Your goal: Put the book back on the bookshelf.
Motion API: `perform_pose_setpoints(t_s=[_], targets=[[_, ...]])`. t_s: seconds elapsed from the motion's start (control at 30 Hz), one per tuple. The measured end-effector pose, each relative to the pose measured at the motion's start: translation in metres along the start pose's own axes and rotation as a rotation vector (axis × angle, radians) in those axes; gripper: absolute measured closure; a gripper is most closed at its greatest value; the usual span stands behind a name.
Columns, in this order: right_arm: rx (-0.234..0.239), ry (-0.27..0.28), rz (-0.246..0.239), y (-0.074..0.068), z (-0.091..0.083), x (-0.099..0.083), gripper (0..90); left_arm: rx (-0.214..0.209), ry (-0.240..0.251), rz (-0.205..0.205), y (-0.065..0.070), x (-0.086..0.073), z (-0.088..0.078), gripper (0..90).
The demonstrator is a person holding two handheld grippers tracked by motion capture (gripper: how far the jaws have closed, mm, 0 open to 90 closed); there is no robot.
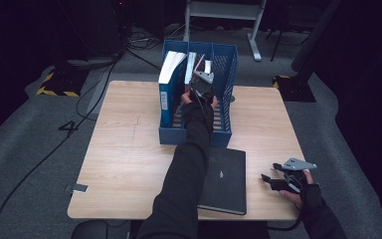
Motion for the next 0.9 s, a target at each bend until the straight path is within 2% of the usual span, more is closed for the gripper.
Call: perform_pose_setpoints(t_s=[0.1, 0.23, 0.4, 0.47, 0.6, 0.73, 0.8, 0.9], targets=[[-0.001, -0.001, -0.004, 0.000, 0.000, 0.000, 29.1, -0.009, 0.017, -0.013, 0.000, -0.005, -0.001, 73.2], [-0.002, -0.001, -0.005, 0.000, 0.000, 0.000, 29.1, -0.009, 0.012, -0.007, 0.001, -0.006, -0.002, 72.8], [0.002, -0.002, 0.000, 0.000, 0.000, 0.000, 29.0, -0.025, 0.001, 0.040, 0.000, -0.009, -0.005, 71.0], [0.002, -0.002, -0.001, 0.000, 0.000, 0.000, 29.0, -0.033, 0.005, 0.047, -0.001, -0.010, -0.006, 69.8], [0.003, -0.002, -0.001, 0.000, 0.000, 0.000, 28.9, -0.088, 0.013, 0.061, 0.000, -0.012, -0.012, 64.0], [0.002, -0.001, -0.002, 0.000, 0.000, 0.000, 28.9, -0.146, -0.006, 0.097, 0.003, -0.016, -0.020, 57.3], [0.001, -0.001, -0.002, 0.000, 0.000, 0.000, 28.9, -0.164, -0.029, 0.142, 0.005, -0.021, -0.023, 54.0], [0.004, -0.002, 0.002, 0.000, 0.000, 0.000, 28.7, -0.206, -0.048, 0.147, 0.003, -0.029, -0.030, 46.3]])
Point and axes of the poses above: each handheld gripper's, and its own axes: z roughly forward along the jaws, x roughly out of its top, y roughly to its right, the point moved 9 cm from there along z, roughly forward along the jaws, and after that the axes turned 4 degrees about -x, right-handed, at the moved point
